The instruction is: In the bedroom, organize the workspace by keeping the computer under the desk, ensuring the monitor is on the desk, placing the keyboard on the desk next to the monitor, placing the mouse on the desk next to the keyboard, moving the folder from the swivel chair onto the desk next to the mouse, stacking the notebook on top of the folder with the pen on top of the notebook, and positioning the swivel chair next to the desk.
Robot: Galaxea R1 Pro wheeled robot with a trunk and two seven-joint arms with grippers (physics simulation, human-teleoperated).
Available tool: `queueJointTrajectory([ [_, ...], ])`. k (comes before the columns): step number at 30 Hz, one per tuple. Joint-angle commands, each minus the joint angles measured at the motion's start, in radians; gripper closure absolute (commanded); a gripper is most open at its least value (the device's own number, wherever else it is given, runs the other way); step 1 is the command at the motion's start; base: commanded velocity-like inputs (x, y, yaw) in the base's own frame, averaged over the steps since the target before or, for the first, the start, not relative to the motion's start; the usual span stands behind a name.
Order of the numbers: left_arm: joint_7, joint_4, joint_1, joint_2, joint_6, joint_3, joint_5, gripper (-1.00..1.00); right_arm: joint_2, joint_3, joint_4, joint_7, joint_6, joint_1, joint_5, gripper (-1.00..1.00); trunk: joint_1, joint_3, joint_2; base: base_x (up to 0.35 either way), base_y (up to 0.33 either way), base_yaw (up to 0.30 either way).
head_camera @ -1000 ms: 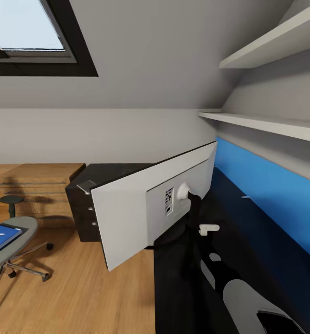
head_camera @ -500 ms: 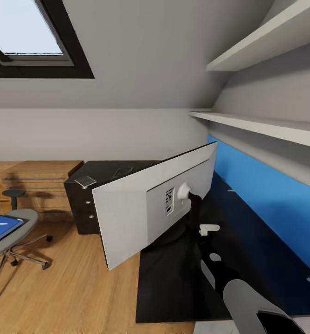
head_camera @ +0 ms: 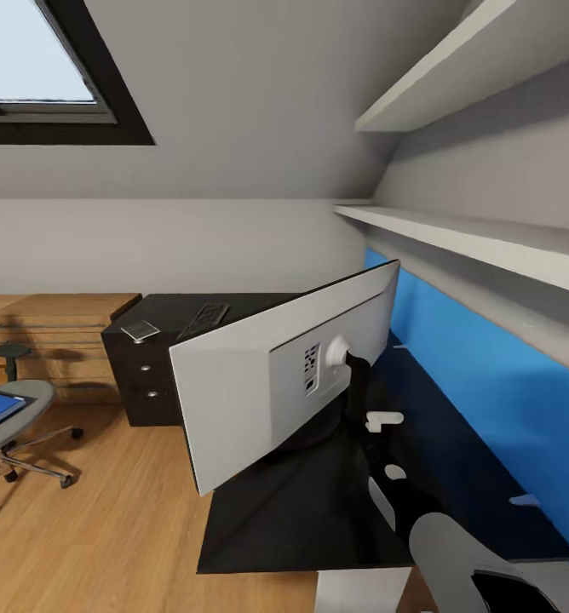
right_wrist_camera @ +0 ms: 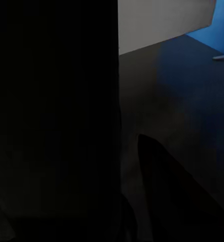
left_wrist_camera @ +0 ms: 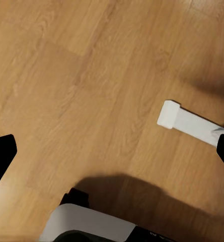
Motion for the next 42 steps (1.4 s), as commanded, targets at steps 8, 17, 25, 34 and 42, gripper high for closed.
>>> queueJointTrajectory([
  [8, -0.001, -0.001, 0.0, 0.003, 0.006, 0.003, 0.008, -1.0, 0.001, -0.001, 0.0, -0.004, -0.003, -0.001, 0.009, 1.0, 0.0, -0.001, -0.001, 0.0, -0.07, 0.0],
  [17, -0.001, -0.001, 0.0, 0.003, 0.007, 0.003, 0.008, -1.0, 0.001, -0.001, 0.001, -0.004, -0.003, -0.001, 0.009, 1.0, 0.0, -0.001, -0.001, 0.0, -0.004, 0.0],
  [25, 0.0, -0.001, 0.0, 0.003, 0.007, 0.003, 0.008, -1.0, 0.001, -0.001, 0.002, -0.004, -0.003, -0.001, 0.009, 1.0, 0.0, -0.001, -0.001, 0.0, 0.0, 0.0],
  [34, -0.001, -0.001, 0.0, 0.003, 0.007, 0.003, 0.008, -1.0, 0.0, -0.001, -0.001, -0.004, -0.003, -0.001, 0.009, 1.0, 0.0, -0.001, -0.001, 0.0, 0.0, 0.0],
  [42, -0.001, -0.001, 0.0, 0.003, 0.007, 0.003, 0.008, -1.0, 0.0, -0.001, 0.0, -0.004, -0.003, -0.001, 0.009, 1.0, 0.0, -0.001, -0.001, 0.002, -0.001, 0.0],
])
